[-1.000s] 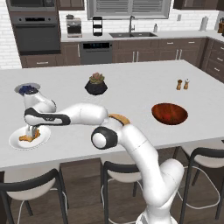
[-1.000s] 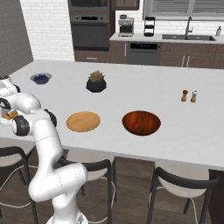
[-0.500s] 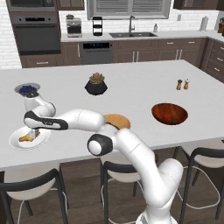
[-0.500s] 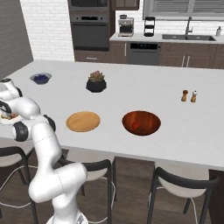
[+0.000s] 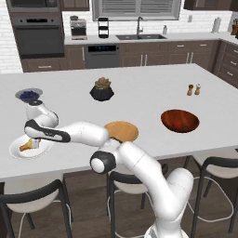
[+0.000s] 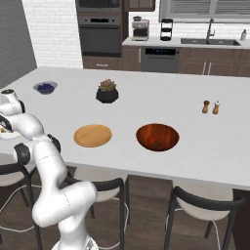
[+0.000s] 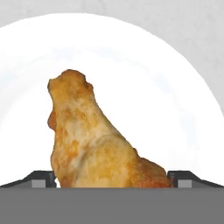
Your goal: Pick the chicken drumstick and bell pepper from their plates and place them in the bowl. Then put the bowl in the fridge.
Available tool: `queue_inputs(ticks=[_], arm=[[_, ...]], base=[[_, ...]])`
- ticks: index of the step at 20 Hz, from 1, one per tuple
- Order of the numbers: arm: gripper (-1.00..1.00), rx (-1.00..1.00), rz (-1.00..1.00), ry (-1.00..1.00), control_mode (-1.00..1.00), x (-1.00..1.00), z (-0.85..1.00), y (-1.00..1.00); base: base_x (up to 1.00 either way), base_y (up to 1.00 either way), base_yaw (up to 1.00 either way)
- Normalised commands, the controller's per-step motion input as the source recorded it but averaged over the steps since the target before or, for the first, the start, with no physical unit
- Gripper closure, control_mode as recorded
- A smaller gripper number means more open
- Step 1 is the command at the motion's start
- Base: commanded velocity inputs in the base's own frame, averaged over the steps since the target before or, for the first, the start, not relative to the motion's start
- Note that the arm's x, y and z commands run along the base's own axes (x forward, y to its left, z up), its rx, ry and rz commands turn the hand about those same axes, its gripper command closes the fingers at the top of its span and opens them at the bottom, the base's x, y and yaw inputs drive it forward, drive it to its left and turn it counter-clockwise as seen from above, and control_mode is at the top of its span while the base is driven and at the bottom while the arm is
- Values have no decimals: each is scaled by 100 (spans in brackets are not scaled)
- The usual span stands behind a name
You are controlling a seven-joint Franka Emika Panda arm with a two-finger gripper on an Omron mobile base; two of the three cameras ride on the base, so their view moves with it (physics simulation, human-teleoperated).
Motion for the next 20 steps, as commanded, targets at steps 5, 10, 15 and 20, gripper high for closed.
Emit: queue_inputs(ticks=[5,10,15,20], arm=[[100,0,12,5,-100,0,-50,13],[100,0,5,0,-100,-32,0,-10],[100,0,1,-1,-100,-72,22,-59],[100,0,0,-4,-100,-65,68,-80]], base=[[0,0,0],[0,0,0],[0,0,0],[0,0,0]])
